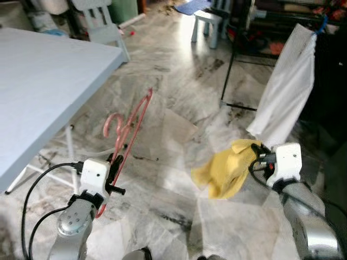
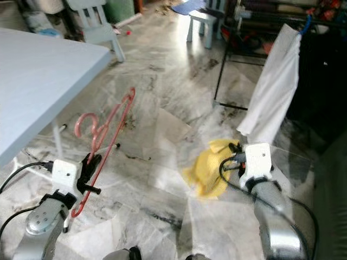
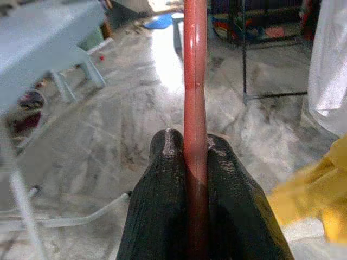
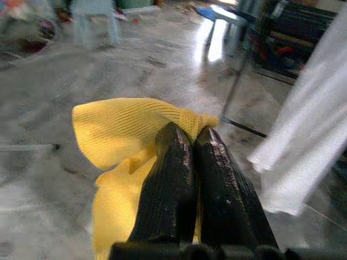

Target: Hang hanger

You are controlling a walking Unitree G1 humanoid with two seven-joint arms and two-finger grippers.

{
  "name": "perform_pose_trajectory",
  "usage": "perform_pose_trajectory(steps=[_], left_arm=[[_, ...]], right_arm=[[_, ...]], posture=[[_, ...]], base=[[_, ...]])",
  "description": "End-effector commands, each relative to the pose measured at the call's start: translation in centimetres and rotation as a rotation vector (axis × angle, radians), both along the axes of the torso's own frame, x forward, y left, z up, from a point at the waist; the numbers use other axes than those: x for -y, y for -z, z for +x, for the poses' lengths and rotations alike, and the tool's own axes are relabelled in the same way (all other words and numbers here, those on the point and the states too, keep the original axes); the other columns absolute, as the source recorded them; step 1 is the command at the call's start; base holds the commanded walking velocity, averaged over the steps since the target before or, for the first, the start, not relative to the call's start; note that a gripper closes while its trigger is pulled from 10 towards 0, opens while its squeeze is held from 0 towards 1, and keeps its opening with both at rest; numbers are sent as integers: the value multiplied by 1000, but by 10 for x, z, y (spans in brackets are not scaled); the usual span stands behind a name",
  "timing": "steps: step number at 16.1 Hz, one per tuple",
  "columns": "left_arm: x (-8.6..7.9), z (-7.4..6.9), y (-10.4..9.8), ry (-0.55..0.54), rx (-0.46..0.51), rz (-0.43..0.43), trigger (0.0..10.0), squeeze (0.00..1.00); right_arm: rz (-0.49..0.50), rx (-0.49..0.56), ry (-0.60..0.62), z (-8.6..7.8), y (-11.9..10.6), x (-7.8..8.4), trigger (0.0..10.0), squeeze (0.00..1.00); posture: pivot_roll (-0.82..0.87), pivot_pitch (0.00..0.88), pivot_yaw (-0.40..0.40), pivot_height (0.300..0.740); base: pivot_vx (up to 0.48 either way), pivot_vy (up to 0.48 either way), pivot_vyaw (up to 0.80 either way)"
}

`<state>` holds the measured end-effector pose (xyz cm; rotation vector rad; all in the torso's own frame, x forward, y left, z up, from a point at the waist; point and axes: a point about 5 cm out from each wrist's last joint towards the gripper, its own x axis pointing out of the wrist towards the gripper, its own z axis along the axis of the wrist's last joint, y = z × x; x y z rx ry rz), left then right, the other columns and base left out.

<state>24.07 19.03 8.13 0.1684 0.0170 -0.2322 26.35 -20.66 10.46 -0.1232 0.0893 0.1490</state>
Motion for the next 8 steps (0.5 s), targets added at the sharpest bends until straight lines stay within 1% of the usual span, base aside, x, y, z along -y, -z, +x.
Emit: perform_pose_trajectory(steps=[1,2,3,4,5,6,7,8], left_arm=[[-4,-8,-7,-24,9,22,10000,0],[-5,-10,-10,-53,18,20,10000,0],[-2,-13,-20,-108,72,37,10000,0],[1,-13,-24,-133,103,42,10000,0],[2,-14,-24,-153,105,23,10000,0],[3,-15,-20,-213,89,10,10000,0],[8,-16,-18,-228,66,-9,10000,0],[20,-14,-20,-202,60,-30,10000,0]], right_arm=[[27,46,-68,-7,-12,-17,10000,0],[58,47,-95,-8,-14,-22,10000,0],[71,47,-54,-4,-20,-23,10000,0],[37,67,-8,1,-23,-23,10000,0],[48,77,21,3,-24,-24,10000,0],[59,85,61,4,-25,-26,10000,0],[75,83,54,1,-26,-29,10000,0],[25,102,12,-2,-30,-34,10000,0]], posture=[[-6,115,14,740],[1,121,8,740],[23,114,-17,740],[18,110,-33,740],[11,107,-37,740],[2,96,-31,740],[-1,97,-21,740],[-10,104,-16,740]], base=[[0,0,0],[0,0,0],[0,0,0],[0,0,0],[0,0,0],[0,0,0],[0,0,0],[0,0,0]])
